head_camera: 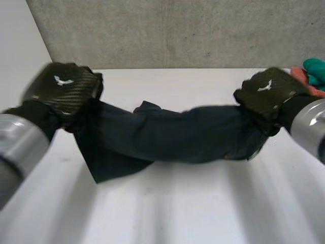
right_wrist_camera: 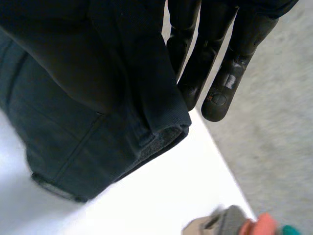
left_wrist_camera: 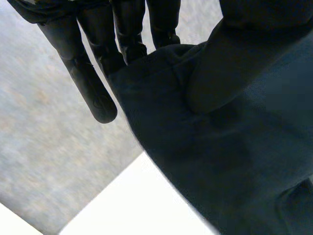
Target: Fold the laundry.
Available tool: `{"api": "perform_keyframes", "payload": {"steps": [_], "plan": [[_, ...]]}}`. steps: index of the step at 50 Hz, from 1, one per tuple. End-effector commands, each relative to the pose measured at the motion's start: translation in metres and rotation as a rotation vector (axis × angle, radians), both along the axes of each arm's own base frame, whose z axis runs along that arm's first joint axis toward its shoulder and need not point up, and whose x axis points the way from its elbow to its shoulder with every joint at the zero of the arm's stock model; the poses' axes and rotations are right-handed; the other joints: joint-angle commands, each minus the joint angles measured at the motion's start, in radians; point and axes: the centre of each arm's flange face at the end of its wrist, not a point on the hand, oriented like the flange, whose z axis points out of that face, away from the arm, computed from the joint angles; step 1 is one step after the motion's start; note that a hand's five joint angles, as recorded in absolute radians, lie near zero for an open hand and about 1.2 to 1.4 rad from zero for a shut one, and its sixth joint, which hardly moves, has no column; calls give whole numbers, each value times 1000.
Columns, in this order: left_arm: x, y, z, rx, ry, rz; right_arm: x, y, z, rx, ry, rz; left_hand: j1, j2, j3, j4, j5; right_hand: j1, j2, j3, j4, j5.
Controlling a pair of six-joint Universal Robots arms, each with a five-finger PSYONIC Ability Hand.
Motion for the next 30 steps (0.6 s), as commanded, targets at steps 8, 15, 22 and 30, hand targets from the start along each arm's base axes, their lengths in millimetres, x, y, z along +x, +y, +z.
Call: {"api": "perform_keyframes", "payload": {"steps": [8, 15, 22, 30], "plan": [[-71, -147, 39, -562, 81, 55, 48, -132, 4, -427, -313, -131, 243, 197, 206, 198, 249, 327, 217, 199, 203, 236], [-66, -151, 128, -1012, 323, 118, 55, -153, 75, -962, -607, -136, 243, 197, 206, 198, 249, 327, 217, 199, 203, 236], [-68, -155, 98, -902, 292, 114, 67, -155, 58, -876, -583, -106, 243, 197, 206, 198, 249, 327, 217, 199, 203, 236], [-63, -150, -11, -566, 193, 85, 77, -162, -35, -567, -401, -60, 243, 197, 206, 198, 249, 327, 217, 199, 203, 236]]}}
